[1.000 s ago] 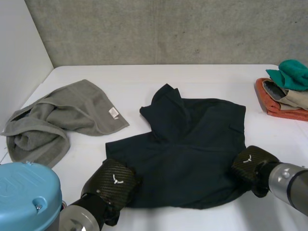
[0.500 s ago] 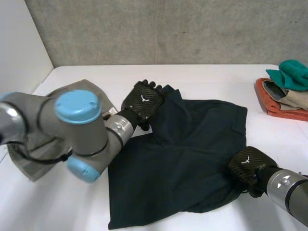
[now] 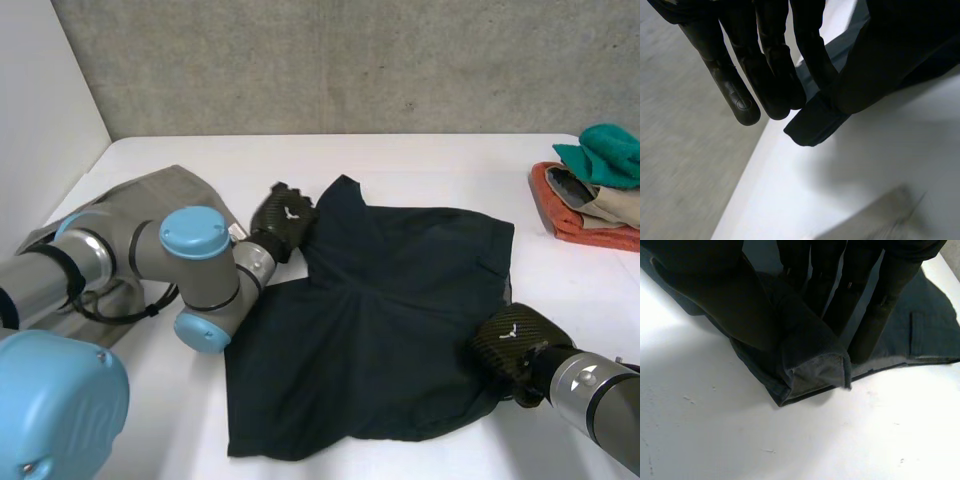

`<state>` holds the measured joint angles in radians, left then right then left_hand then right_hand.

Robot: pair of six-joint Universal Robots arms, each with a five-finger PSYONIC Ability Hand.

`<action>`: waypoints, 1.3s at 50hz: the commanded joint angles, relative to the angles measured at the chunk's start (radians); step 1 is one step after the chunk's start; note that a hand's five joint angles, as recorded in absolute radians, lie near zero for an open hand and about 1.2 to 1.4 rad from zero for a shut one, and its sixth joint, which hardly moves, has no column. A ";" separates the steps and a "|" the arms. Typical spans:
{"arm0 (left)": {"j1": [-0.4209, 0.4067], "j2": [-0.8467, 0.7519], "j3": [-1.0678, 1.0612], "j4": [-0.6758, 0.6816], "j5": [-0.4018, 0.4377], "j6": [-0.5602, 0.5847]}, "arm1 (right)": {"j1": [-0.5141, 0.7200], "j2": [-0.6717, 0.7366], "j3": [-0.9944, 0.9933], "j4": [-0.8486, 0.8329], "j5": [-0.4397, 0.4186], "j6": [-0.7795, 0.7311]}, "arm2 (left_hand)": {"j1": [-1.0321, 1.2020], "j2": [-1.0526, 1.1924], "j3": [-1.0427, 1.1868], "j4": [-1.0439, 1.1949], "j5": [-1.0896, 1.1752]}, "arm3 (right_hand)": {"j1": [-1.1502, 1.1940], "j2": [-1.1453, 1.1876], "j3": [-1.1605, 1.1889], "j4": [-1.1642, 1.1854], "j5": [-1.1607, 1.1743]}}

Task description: Fold the laundry.

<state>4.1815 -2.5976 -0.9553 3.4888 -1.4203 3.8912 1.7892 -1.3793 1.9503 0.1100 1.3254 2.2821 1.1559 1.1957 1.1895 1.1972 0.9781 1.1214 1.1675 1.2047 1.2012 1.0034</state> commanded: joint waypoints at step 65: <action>-0.208 0.913 -0.710 -0.566 -0.335 -0.579 | -0.030 -0.015 -0.028 -0.112 -0.058 0.367 | -0.799 -0.838 -0.832 -0.840 -0.795 | 0.275 0.229 0.192 0.195 0.218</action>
<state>4.0251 -1.8171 -1.5505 3.0143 -1.8083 3.3972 1.7832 -1.3764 1.9297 0.0480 1.2990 2.5223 0.2898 0.2886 0.2872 0.2918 0.1170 1.1214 1.1675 1.2047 1.2012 1.0105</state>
